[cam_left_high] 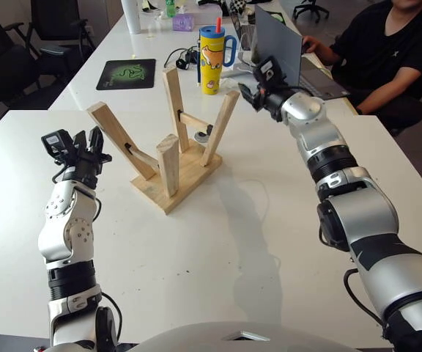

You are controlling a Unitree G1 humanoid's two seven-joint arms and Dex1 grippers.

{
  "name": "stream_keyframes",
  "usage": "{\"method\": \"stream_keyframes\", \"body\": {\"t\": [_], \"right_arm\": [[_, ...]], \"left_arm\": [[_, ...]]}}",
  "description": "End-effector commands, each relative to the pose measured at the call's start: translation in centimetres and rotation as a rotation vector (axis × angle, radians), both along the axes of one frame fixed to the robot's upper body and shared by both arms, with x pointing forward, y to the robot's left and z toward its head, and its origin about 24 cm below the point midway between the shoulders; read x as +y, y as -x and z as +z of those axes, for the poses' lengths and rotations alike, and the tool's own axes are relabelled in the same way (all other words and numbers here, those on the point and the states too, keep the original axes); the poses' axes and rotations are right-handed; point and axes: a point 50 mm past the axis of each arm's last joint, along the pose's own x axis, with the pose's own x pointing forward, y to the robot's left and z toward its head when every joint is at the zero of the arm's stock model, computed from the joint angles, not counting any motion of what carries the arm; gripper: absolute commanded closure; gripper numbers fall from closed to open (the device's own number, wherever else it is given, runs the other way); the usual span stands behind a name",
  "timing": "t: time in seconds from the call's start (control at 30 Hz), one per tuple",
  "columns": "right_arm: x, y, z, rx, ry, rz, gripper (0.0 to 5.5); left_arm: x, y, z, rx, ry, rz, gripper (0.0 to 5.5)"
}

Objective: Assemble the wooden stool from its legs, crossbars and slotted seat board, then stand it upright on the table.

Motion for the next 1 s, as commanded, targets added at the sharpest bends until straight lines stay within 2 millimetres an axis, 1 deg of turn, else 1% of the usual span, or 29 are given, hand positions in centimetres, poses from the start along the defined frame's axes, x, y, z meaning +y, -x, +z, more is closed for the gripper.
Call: {"method": "stream_keyframes", "body": {"t": [0.03, 0.1, 0.17, 0.23, 0.3, 0.37, 0.43, 0.53, 0.67, 0.73, 0.87, 0.9, 0.97, 1.0], "right_arm": [[0.0, 0.0, 0.5, -0.029, -0.033, 0.053, 2.72], [0.5, 0.4, 0.8, 0.038, -0.133, 0.191, 2.72], [1.0, 0.9, 1.0, 0.106, -0.182, 0.350, 2.72], [1.3, 1.8, 0.6, 0.206, -0.171, 0.535, 2.72], [1.5, 2.6, 0.1, 0.298, -0.149, 0.681, 2.72], [1.7, 3.8, -1.0, 0.401, -0.088, 0.834, 2.72], [1.6, 4.7, -1.7, 0.462, -0.050, 0.931, 2.72], [1.3, 6.1, -1.5, 0.510, -0.079, 1.024, 2.72], [0.3, 8.1, -1.2, 0.547, -0.151, 1.059, 2.72], [0.1, 8.8, -1.0, 0.550, -0.206, 1.041, 2.72], [-1.3, 8.7, 0.2, 0.506, -0.406, 0.907, 2.72], [-1.9, 8.8, 0.2, 0.498, -0.414, 0.875, 2.72], [-3.1, 8.9, -0.8, 0.502, -0.357, 0.780, 2.72], [-3.6, 8.9, -1.6, 0.498, -0.309, 0.715, 2.72]], "left_arm": [[-0.4, -0.3, -0.2, 0.014, 0.001, -0.016, 3.62], [-0.4, -0.2, -0.4, 0.023, 0.003, -0.013, 3.62], [-0.3, 0.0, -0.6, 0.034, 0.002, -0.008, 3.62], [-0.2, 0.1, -0.8, 0.042, -0.001, -0.006, 3.62], [-0.1, 0.1, -0.8, 0.045, -0.003, -0.005, 3.62], [-0.2, 0.1, -0.6, 0.039, -0.008, -0.007, 3.62], [-0.5, 0.0, -0.2, 0.029, -0.007, -0.027, 3.62], [-0.7, -0.1, 0.0, 0.023, -0.014, -0.052, 3.62], [-0.7, -0.1, 0.0, 0.032, -0.016, -0.067, 3.62], [-0.7, -0.1, -0.1, 0.039, -0.019, -0.076, 3.62], [-1.1, -0.3, 0.2, 0.048, -0.045, -0.134, 3.62], [-0.9, -0.4, 0.2, 0.058, -0.056, -0.128, 3.62], [0.0, -0.4, 0.0, 0.086, -0.079, -0.101, 3.62], [0.6, -0.4, -0.3, 0.104, -0.096, -0.085, 3.62]]}}
